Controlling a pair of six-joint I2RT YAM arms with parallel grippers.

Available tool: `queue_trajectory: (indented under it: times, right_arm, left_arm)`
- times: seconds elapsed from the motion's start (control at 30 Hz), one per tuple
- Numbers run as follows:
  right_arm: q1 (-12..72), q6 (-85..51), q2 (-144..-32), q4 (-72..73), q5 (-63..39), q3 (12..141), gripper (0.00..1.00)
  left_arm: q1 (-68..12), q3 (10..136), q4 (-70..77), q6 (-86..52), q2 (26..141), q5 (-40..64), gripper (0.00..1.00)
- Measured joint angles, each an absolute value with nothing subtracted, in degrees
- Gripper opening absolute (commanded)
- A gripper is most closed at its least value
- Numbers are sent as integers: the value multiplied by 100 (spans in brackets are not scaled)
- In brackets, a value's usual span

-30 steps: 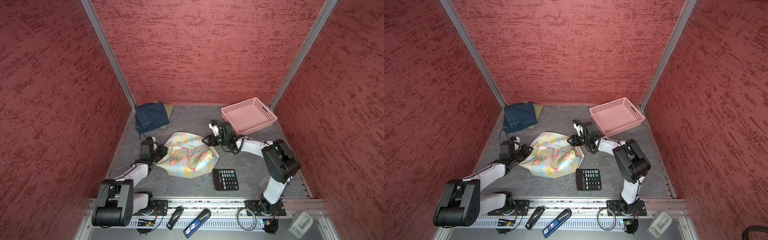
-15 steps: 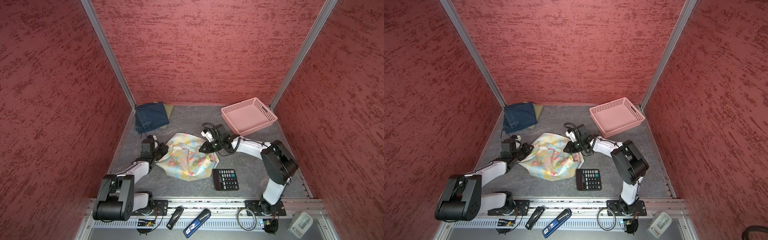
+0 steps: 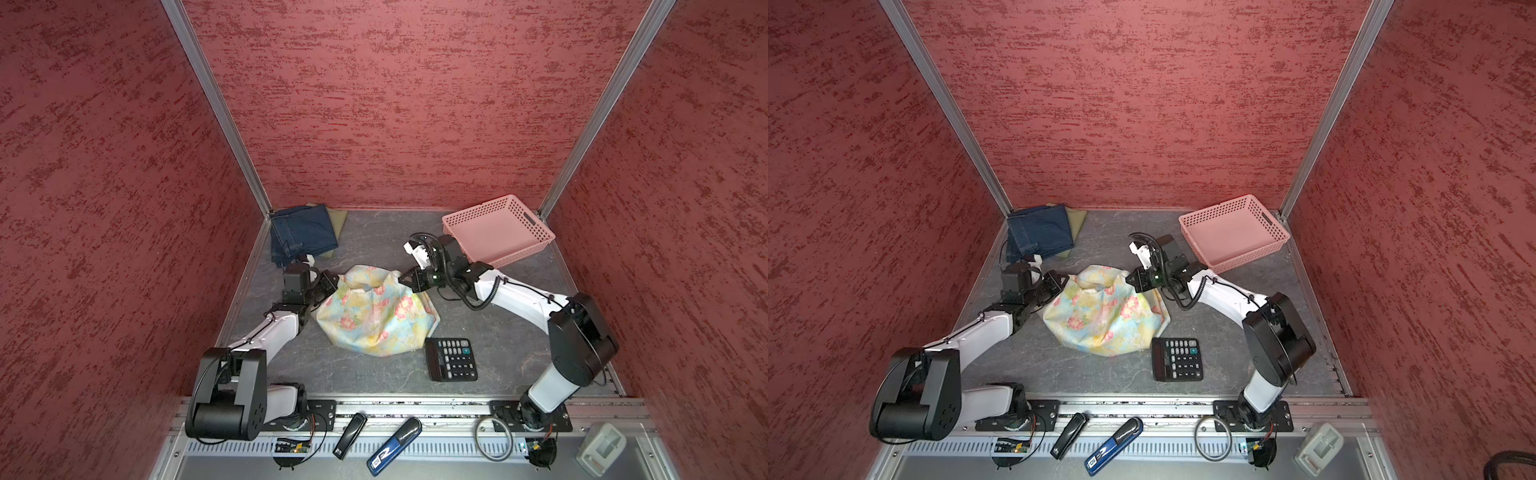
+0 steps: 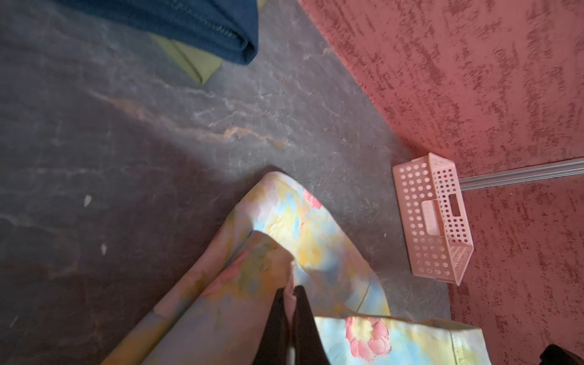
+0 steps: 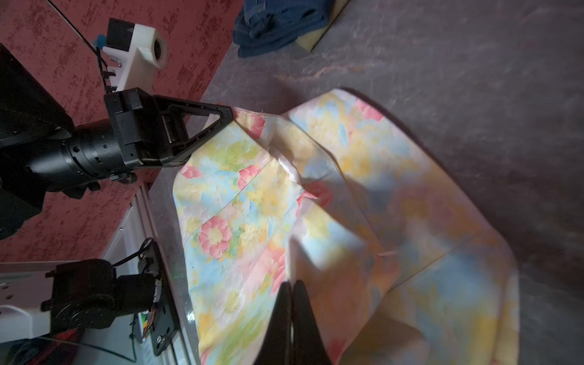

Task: Fold and stack skirts
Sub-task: Flatten out the skirt at the center of the table.

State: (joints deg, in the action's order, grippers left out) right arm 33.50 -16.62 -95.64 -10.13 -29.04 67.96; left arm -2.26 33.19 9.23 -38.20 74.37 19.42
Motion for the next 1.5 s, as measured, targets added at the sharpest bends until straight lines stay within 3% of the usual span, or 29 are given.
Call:
queue_trajectory:
  times: [0.37, 0.47, 0.57, 0.6, 0.63, 0.67, 0.7, 0.77, 0.87, 0.93, 1.13, 1.27, 1.5]
  right_arm:
    - [2047, -259, -10320, -862, -2571, 10586, 0]
    - [1940, 117, -9957, -499, -2652, 10377, 0]
    - [1990, 261, -9048, 174, -2853, 8871, 0]
    - [2003, 248, -8742, 484, -2928, 8276, 13]
    - [2029, 215, -8340, 858, -3068, 7448, 39]
    - [2049, 178, -7985, 1249, -3186, 6643, 59]
    - [2060, 115, -7738, 1614, -3260, 5988, 67]
    - [2082, -89, -7317, 2283, -3330, 4582, 78]
    - [2086, -226, -6987, 2405, -3304, 3435, 81]
    - [2086, -248, -6796, 2338, -3269, 3277, 80]
    - [2086, -674, -6792, 2314, -3022, 3879, 76]
    - [2108, -1201, -7502, 1796, -2908, 4445, 71]
    - [2467, -1643, -8073, 290, -2484, 4550, 71]
  left_arm:
    - [117, 8064, 399, -3865, 8829, 2283, 0]
    - [165, 8211, 609, -3872, 8562, 2418, 0]
    - [137, 7190, 1122, -3889, 7896, 2554, 0]
    - [119, 6696, 1319, -3896, 7666, 2558, 0]
    - [91, 6069, 1605, -3916, 7430, 2563, 14]
    - [51, 5393, 1964, -3938, 7262, 2561, 35]
    - [3, 4733, 2340, -3972, 7157, 2554, 48]
    - [-106, 3382, 2873, -4099, 7118, 2493, 61]
    - [-152, 2005, 2930, -4263, 6965, 2305, 70]
    - [-152, 1739, 2729, -4252, 6519, 2091, 75]
    - [-156, 2582, 2458, -3964, 5483, 1492, 85]
    - [-176, 3544, 1529, -3739, 6045, 1409, 83]
    - [-443, 4346, -932, -3177, 7196, 1455, 66]
